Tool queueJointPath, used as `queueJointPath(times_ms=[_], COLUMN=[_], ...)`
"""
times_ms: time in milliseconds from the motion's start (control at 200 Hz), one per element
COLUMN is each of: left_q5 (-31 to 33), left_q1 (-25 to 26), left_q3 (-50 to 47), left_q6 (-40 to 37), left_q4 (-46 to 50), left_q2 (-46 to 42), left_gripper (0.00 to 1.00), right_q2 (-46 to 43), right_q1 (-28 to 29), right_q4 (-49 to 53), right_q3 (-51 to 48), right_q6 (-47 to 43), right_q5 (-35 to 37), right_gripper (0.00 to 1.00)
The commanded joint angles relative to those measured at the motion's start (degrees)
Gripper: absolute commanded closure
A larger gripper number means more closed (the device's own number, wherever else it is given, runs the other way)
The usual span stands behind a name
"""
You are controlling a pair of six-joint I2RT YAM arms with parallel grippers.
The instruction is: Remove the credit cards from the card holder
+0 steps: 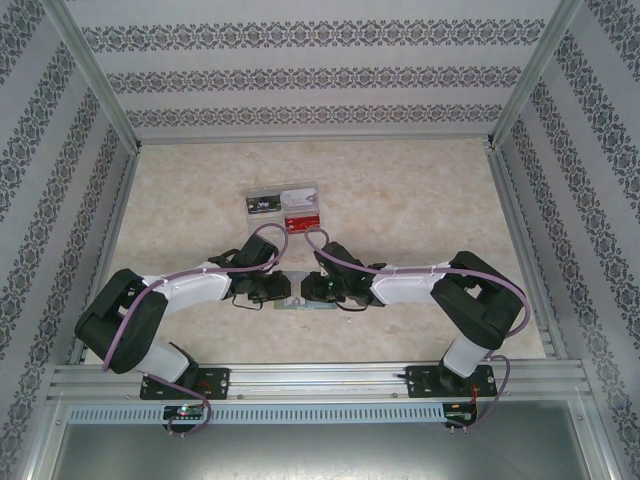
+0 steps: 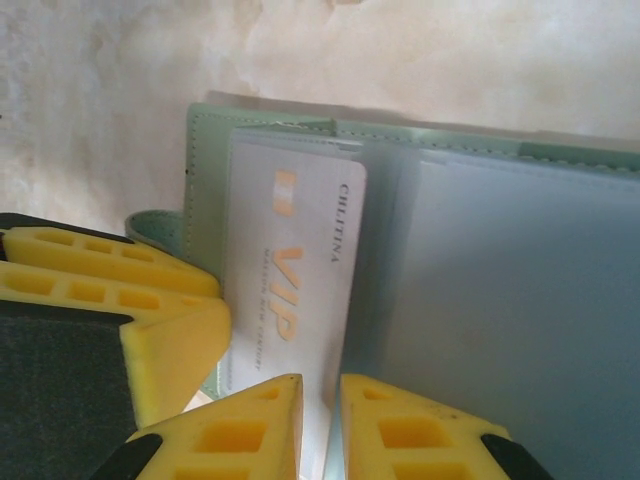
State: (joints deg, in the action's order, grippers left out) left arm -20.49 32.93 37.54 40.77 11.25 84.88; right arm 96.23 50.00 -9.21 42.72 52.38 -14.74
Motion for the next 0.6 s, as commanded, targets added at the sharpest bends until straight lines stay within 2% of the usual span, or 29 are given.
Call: queueJointPath(times_ms=[0, 595], left_q5=[0.9, 0.9], left_q1=[0.7, 0.7], left_q3=[0.8, 0.7], left_q6=[-0.4, -0.4], left_q4=[1.3, 1.3], left_q2=[1.1, 1.1], left_gripper=[0.77, 0.77], right_q2=[1.1, -0.6], right_q1=[-0.1, -0.4], right_q4=[-1.8, 0.1], right_q3=[0.2, -1.0], right_q6=[0.6, 0.7], right_q5=[-1.4, 0.8], right_gripper=[0.81, 0.79])
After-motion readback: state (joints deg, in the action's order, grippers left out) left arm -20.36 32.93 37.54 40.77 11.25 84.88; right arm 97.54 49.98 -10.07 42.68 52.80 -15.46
